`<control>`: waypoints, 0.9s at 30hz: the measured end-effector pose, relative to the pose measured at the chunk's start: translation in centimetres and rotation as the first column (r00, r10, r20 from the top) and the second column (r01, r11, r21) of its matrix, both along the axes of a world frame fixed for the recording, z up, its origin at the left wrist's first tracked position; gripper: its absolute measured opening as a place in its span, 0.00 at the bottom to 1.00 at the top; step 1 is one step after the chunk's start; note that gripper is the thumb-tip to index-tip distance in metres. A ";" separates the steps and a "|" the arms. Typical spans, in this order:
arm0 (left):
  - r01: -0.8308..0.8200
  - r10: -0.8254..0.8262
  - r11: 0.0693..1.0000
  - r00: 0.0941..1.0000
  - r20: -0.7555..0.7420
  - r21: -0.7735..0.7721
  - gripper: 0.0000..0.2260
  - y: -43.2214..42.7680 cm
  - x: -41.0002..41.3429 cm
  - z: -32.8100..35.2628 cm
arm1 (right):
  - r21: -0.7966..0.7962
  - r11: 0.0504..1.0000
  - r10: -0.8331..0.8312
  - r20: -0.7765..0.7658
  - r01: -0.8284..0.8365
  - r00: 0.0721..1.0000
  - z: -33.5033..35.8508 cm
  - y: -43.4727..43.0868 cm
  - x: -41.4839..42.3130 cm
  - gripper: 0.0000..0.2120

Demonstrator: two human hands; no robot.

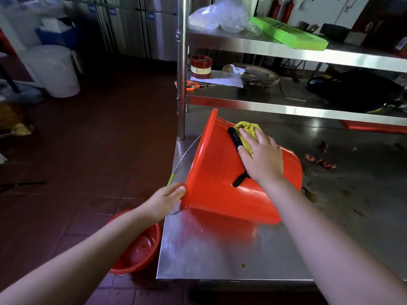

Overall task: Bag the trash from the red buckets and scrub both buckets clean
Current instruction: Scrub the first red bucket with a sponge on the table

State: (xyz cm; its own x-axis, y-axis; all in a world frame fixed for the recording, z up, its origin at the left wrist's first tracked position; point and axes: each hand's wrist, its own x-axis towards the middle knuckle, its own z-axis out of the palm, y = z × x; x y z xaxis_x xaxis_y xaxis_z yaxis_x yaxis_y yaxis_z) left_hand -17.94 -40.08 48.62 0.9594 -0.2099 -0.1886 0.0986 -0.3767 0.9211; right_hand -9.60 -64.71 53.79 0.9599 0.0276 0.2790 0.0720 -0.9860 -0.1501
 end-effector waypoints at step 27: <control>-0.499 0.499 0.863 0.821 0.277 -0.078 0.22 -6.3 3.8 3.0 | 0.623 0.656 -0.418 -0.173 0.427 0.892 -5.9 -5.1 -2.5 0.26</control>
State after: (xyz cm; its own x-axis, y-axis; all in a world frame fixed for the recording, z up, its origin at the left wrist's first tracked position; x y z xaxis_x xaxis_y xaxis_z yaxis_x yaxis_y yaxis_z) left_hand -14.15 -46.40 51.59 0.9448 0.3116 0.1011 0.0130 -0.3441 0.9388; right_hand -12.05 -69.76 47.89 0.8271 -0.5583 0.0644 -0.3352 -0.5821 -0.7409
